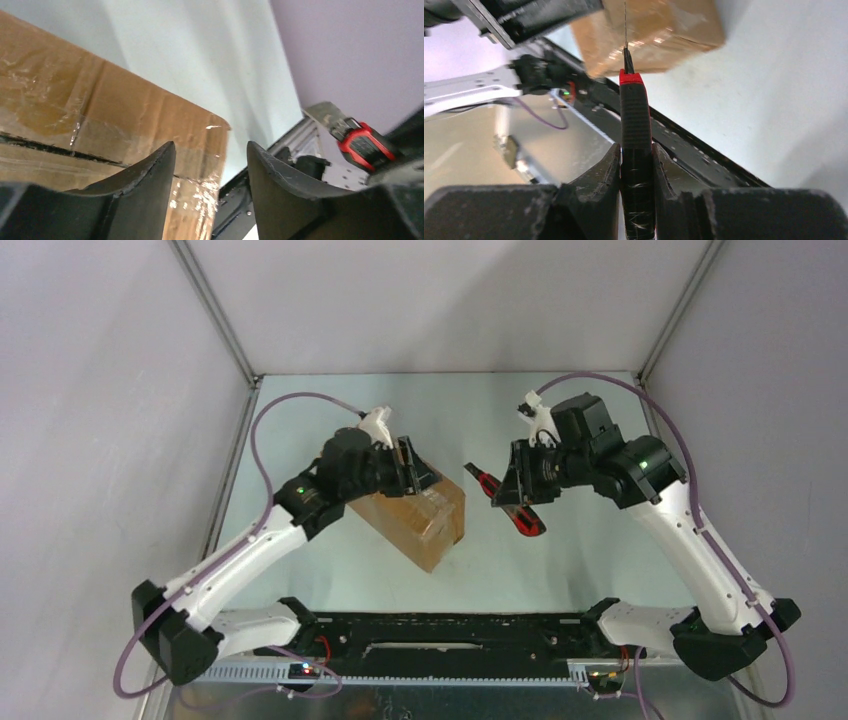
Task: Unpack the express box
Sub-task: Cut the express box at the center of the board.
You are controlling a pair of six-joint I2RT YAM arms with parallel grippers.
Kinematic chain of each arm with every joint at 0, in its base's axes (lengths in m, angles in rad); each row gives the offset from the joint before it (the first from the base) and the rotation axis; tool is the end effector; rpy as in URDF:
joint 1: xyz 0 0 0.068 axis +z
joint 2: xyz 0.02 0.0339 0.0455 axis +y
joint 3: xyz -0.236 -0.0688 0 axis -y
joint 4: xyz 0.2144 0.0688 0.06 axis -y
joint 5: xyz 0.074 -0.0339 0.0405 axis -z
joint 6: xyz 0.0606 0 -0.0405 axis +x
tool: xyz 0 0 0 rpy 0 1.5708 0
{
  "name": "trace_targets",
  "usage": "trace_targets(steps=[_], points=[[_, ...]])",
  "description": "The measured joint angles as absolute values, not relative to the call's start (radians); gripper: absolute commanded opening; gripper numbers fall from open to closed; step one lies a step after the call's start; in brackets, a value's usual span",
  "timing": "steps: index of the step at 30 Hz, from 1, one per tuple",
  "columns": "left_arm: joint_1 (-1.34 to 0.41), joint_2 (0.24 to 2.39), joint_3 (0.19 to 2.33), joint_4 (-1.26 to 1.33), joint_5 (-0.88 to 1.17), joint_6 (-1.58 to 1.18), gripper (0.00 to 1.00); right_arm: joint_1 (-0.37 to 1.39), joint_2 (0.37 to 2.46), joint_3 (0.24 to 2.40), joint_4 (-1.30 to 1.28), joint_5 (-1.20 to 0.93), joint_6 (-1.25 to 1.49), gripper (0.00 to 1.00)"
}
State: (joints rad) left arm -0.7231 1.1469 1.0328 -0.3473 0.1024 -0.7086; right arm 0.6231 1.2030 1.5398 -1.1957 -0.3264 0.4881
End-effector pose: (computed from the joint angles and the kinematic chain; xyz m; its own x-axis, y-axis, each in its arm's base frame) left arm 0.1931 -0.1787 0.3040 -0.7265 -0.2223 -0.6503 0.3347 0.7120 -0.6173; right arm 0.1539 0.1345 0.3617 -0.8820 -0.0868 -0.4631 -0.3501 0.7786 0.5208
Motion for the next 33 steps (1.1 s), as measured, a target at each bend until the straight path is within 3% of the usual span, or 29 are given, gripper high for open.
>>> trace_targets(steps=[4, 13, 28, 31, 33], points=[[-0.680, 1.084, 1.033, -0.291, 0.270, -0.735, 0.72, 0.577, 1.203, 1.539, -1.082, -0.496, 0.490, 0.00], [-0.675, 1.069, 0.960, 0.165, 0.556, -0.991, 0.72, 0.559, 1.204, 1.522, -0.922, -0.721, 0.537, 0.00], [-0.676, 1.104, 0.940, 0.336, 0.636, -1.130, 0.51, 0.570, 1.213, 1.486, -0.823, -0.806, 0.616, 0.00], [-0.678, 1.115, 0.940, 0.335, 0.640, -1.136, 0.43, 0.569, 1.221, 1.483, -0.809, -0.809, 0.628, 0.00], [-0.680, 1.123, 0.938, 0.335, 0.639, -1.142, 0.30, 0.568, 1.225, 1.481, -0.802, -0.813, 0.634, 0.00]])
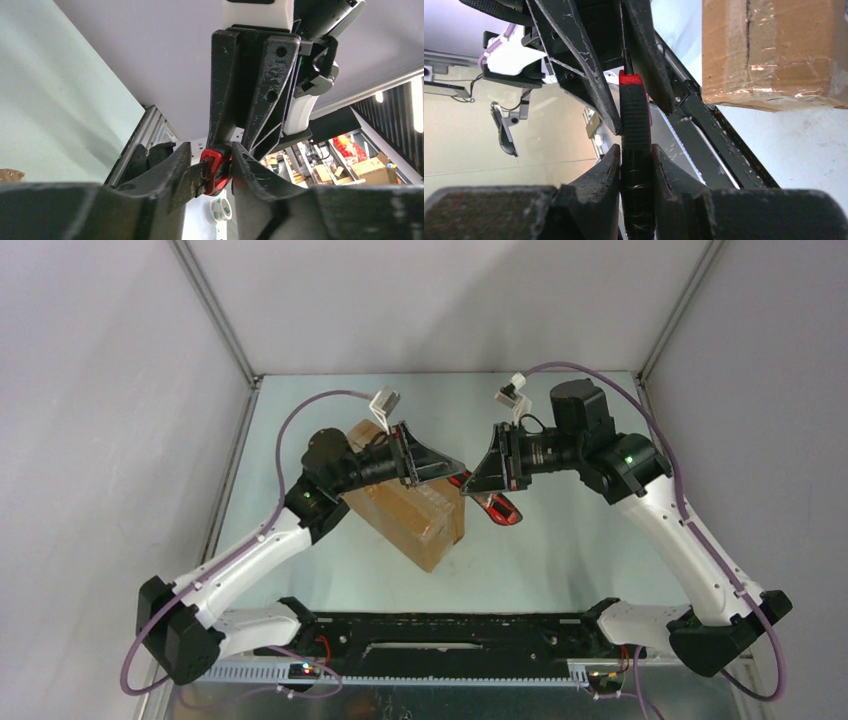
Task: Unpack the express box
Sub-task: Cut the express box at the center of the board.
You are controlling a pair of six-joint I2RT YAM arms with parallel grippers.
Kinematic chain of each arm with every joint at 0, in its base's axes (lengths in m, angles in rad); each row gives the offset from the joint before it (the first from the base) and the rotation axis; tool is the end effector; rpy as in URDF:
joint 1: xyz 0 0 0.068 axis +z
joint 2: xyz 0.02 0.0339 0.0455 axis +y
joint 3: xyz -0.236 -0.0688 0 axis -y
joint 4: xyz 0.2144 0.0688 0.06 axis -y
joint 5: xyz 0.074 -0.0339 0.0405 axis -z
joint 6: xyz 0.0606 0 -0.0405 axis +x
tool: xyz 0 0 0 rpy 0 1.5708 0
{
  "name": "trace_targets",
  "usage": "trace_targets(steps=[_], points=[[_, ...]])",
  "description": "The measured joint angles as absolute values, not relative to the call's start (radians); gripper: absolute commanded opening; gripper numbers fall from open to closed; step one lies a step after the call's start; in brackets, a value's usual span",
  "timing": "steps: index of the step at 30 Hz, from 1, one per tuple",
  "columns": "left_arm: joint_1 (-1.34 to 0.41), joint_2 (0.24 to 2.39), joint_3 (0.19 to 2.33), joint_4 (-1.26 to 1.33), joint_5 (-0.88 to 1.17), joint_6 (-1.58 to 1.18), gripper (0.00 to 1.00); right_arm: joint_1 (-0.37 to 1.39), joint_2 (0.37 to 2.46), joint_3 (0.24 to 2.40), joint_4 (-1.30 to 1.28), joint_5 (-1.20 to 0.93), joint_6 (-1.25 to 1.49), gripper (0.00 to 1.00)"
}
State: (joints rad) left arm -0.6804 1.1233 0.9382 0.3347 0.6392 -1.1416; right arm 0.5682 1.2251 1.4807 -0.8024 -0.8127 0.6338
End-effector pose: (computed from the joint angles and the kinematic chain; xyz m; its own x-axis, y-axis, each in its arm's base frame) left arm 0.1801 -0.1923 0.3641 -0.8278 -0.2688 -0.4923 0.5063 0.0199 -0.8621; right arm 0.1711 0.1614 0.3877 -0.8819 -0.0799 -0.4647 -0.4598 0.3637 0.8101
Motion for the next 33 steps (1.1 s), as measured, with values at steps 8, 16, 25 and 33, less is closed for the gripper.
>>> trace_targets(steps=[8, 16, 25, 33], points=[[-0.680, 1.135, 0.897, 0.450, 0.638, -1.237, 0.00, 0.548, 1.226, 1.459, -0.776, -0.865, 0.658, 0.25], [-0.677, 1.133, 0.779, 0.566, 0.538, -1.343, 0.00, 0.519, 1.182, 1.340, -0.647, -0.815, 0.764, 0.65], [-0.663, 1.110, 0.718, 0.655, 0.445, -1.389, 0.00, 0.498, 1.069, 1.215, -0.544, -0.800, 0.855, 0.70], [-0.655, 1.103, 0.716, 0.723, 0.420, -1.399, 0.00, 0.514, 0.989, 1.075, -0.378, -0.807, 0.987, 0.46]])
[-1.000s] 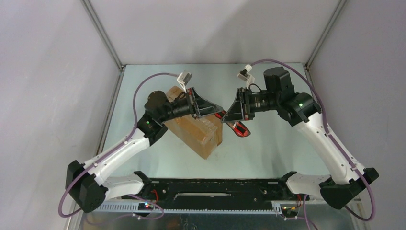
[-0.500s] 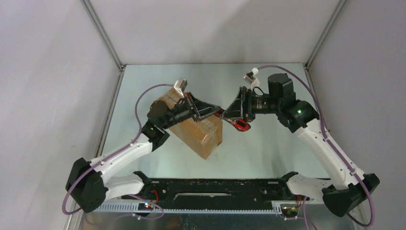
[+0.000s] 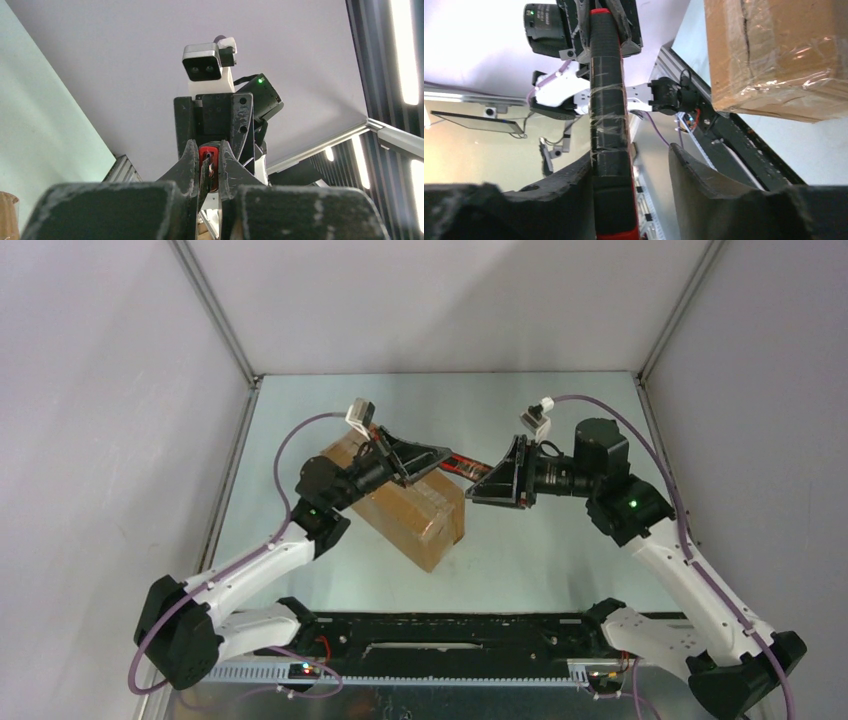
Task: Unpack the express box
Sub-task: Cut the express box at the center of the board.
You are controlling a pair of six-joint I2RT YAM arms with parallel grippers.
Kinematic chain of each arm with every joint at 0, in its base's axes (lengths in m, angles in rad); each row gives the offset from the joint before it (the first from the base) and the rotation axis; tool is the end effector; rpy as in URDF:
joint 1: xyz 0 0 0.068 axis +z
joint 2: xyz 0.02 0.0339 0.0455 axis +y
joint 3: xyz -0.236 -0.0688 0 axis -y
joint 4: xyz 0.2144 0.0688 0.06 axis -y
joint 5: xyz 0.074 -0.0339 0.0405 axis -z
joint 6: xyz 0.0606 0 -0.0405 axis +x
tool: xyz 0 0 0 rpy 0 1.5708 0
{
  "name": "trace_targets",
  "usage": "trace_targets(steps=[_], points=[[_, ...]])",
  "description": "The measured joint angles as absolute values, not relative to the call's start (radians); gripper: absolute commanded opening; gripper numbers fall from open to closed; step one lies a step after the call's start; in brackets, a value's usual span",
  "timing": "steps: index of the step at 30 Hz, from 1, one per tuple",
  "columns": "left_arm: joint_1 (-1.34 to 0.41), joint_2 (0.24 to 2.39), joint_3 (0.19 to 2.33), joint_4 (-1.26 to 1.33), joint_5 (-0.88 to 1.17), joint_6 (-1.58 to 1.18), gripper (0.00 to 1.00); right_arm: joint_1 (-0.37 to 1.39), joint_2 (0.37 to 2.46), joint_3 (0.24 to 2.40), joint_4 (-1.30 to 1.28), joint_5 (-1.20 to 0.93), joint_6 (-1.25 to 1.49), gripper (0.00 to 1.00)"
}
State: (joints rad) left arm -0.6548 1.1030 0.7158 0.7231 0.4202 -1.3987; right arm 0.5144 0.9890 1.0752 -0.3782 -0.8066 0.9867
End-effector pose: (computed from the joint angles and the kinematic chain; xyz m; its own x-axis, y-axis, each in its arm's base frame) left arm 0.1887 -0.1760 0.3414 -0.8040 -0.5168 -0.2942 0.4051 -0.1139 -0.9071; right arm 0.1611 0.1413 0.3555 -0.9243 0.1407 -0.3547 -0.3106 0.2628 0.9135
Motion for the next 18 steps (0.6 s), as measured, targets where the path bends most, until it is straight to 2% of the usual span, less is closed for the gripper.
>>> trace_targets(steps=[7, 9, 18], points=[[-0.654, 1.103, 0.716, 0.737, 0.422, -1.406, 0.00, 0.495, 0.971, 1.072, -0.312, -0.794, 1.039, 0.35], [-0.654, 1.103, 0.716, 0.735, 0.424, -1.405, 0.00, 0.464, 0.958, 1.072, -0.302, -0.797, 1.044, 0.30], [-0.654, 1.076, 0.716, 0.690, 0.437, -1.386, 0.00, 0.495, 0.971, 1.072, -0.290, -0.820, 1.047, 0.32]])
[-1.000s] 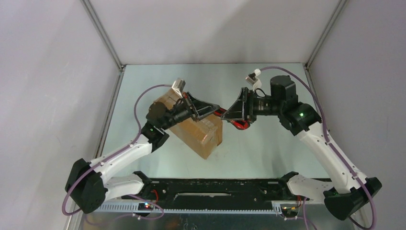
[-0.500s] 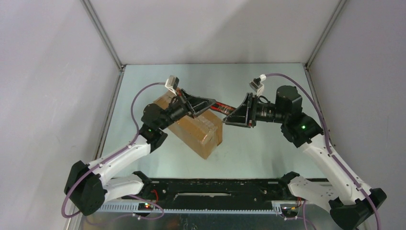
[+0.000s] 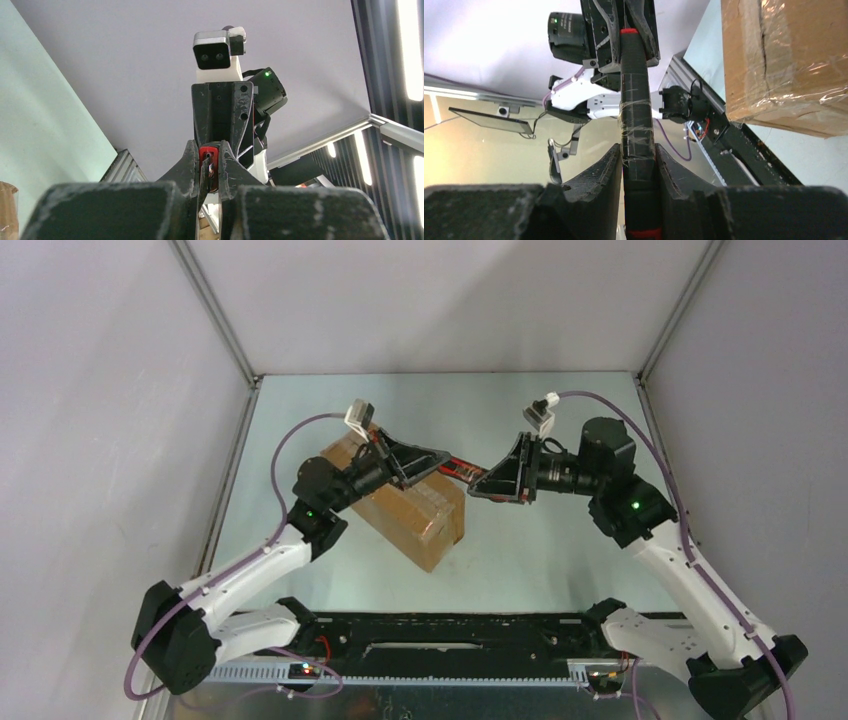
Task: Unpack the express box
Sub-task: Cut the express box at the center of the board.
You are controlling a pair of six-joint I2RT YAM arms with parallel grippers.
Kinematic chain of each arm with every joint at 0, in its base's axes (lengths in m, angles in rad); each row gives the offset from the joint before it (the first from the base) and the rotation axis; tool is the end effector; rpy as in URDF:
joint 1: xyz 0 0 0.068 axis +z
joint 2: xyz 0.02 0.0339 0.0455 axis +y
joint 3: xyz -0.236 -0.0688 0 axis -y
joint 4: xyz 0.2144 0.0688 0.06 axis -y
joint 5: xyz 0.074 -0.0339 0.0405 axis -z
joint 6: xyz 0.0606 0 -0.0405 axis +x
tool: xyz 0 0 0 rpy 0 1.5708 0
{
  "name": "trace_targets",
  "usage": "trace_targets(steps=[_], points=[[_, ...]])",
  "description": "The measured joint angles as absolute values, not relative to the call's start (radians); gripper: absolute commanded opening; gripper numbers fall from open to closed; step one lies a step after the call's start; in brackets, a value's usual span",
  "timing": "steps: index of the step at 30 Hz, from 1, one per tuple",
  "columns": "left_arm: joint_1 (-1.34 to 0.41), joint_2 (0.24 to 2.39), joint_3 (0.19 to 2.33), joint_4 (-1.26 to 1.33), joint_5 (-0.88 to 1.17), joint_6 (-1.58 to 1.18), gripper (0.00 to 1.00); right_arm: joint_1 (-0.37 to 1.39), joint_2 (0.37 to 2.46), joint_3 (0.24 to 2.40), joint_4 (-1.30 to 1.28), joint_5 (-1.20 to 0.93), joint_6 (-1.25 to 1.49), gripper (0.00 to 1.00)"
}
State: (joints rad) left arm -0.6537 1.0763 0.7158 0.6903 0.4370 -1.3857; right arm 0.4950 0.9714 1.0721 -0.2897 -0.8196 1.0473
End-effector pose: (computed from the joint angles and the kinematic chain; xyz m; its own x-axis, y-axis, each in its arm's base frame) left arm 0.1842 -0.1734 0.3435 -0.8067 -0.5039 -0.3088 0.4126 -0.1060 -0.9047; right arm 0.1615 0.1375 0.3679 -0.9105 0.1802 -0.3721 -0.3347 0.2071 0.9193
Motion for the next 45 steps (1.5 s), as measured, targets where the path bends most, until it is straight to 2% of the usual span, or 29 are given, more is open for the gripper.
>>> trace_targets(steps=[4, 6, 9, 12, 13, 15, 17, 18, 20, 25, 29, 34, 38, 40, 43, 45], points=[[-0.654, 1.073, 0.716, 0.676, 0.437, -1.379, 0.00, 0.524, 0.982, 1.072, -0.307, -0.819, 1.043, 0.31], [-0.654, 1.072, 0.716, 0.671, 0.437, -1.378, 0.00, 0.524, 0.981, 1.072, -0.314, -0.818, 1.043, 0.22], [-0.654, 1.072, 0.716, 0.667, 0.436, -1.385, 0.00, 0.524, 0.981, 1.072, -0.312, -0.822, 1.039, 0.00], [-0.654, 1.071, 0.716, 0.664, 0.436, -1.383, 0.00, 0.524, 0.981, 1.072, -0.315, -0.821, 1.033, 0.00], [-0.654, 1.071, 0.716, 0.660, 0.437, -1.381, 0.11, 0.523, 0.981, 1.072, -0.318, -0.820, 1.031, 0.00], [-0.654, 1.069, 0.716, 0.641, 0.439, -1.375, 0.46, 0.521, 0.979, 1.072, -0.331, -0.815, 1.020, 0.00], [-0.656, 1.058, 0.720, 0.581, 0.440, -1.333, 0.69, 0.521, 0.978, 1.074, -0.368, -0.805, 0.999, 0.00], [-0.656, 1.047, 0.723, 0.525, 0.438, -1.296, 0.79, 0.519, 0.976, 1.076, -0.397, -0.793, 0.983, 0.00], [-0.655, 1.023, 0.732, 0.390, 0.426, -1.221, 0.88, 0.513, 0.974, 1.100, -0.496, -0.750, 0.931, 0.00], [-0.654, 0.953, 0.783, 0.030, 0.347, -1.037, 0.88, 0.523, 0.979, 1.251, -0.764, -0.613, 0.772, 0.00], [-0.654, 0.886, 0.833, -0.225, 0.226, -0.908, 0.79, 0.616, 1.011, 1.425, -0.934, -0.469, 0.649, 0.00], [-0.654, 0.886, 0.961, -0.500, -0.007, -0.743, 0.70, 0.818, 1.118, 1.592, -1.093, -0.263, 0.543, 0.00], [-0.653, 0.953, 1.076, -0.611, -0.173, -0.636, 0.60, 0.905, 1.231, 1.663, -1.179, -0.115, 0.486, 0.00], [-0.644, 1.016, 1.144, -0.643, -0.234, -0.595, 0.47, 0.928, 1.275, 1.682, -1.215, -0.057, 0.466, 0.00], [-0.615, 1.127, 1.209, -0.632, -0.251, -0.562, 0.34, 0.950, 1.327, 1.712, -1.255, 0.001, 0.437, 0.00], [-0.603, 1.172, 1.209, -0.630, -0.231, -0.559, 0.32, 0.955, 1.341, 1.724, -1.271, 0.023, 0.422, 0.00]])
